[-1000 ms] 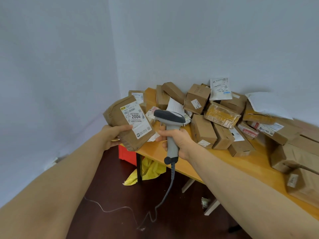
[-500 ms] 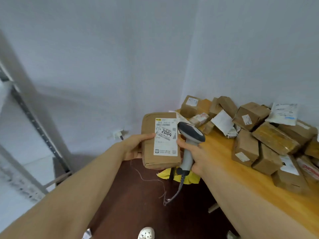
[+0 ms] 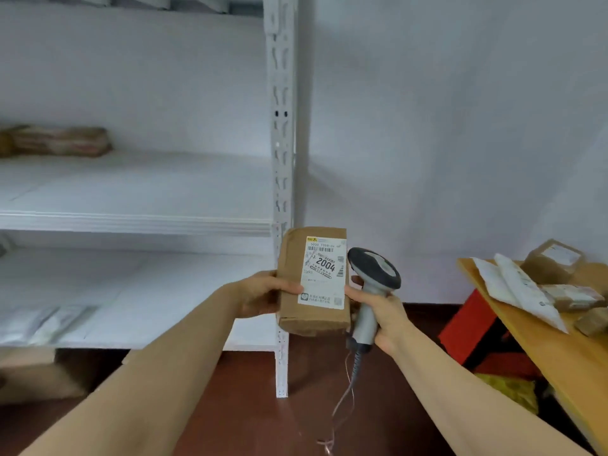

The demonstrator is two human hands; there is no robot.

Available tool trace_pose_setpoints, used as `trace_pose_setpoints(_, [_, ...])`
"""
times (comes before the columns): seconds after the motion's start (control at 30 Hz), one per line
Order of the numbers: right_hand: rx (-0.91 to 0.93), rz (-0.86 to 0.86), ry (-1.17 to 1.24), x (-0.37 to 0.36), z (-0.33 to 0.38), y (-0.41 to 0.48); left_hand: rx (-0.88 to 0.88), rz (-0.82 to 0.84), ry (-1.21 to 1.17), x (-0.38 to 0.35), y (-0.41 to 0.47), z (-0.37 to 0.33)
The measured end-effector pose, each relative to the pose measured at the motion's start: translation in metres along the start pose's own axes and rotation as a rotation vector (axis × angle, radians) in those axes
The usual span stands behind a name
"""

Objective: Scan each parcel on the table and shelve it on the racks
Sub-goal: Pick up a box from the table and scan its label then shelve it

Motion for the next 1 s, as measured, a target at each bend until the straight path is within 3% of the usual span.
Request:
trace_pose_setpoints(0.37, [-0.044,0.278,-0.183,-0.352,-0.074,0.045,-0.175,-0.669,-0.191,0.300,-0.199,-0.034])
trace_pose_setpoints(0.5, [-0.065,0.362,-0.154,-0.467,-0.093,0.050,-0.217,-0.713,-0.243,0.377,-0.263,-0.053])
trace_pose_setpoints(0.63, [-0.108,0.416,-0.145,-0.550,-0.103,0.062,-0.282,-0.728,-0.280,0.436,-0.296,-0.074])
trace_pose_setpoints(0.8, [-0.088,0.506,-0.232,-0.639,-0.107,0.085,-0.233,-1.036,-0.265,0.526,-0.329,-0.080])
trace_pose_setpoints(1.0, [-0.069,0.601,-0.345,-0.737,-0.106,0.132,-0.245,-1.228,-0.293,0.611,-0.333,-0.104])
Point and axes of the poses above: each hand's wrist, its own y-axis towards the middle knuckle, its own x-axis out of the back of the hand, z = x × y, the point moved 8 cm from there along y, towards the middle knuckle, and after that the axes turned 6 degrees about -x, right-handed, at the moved point
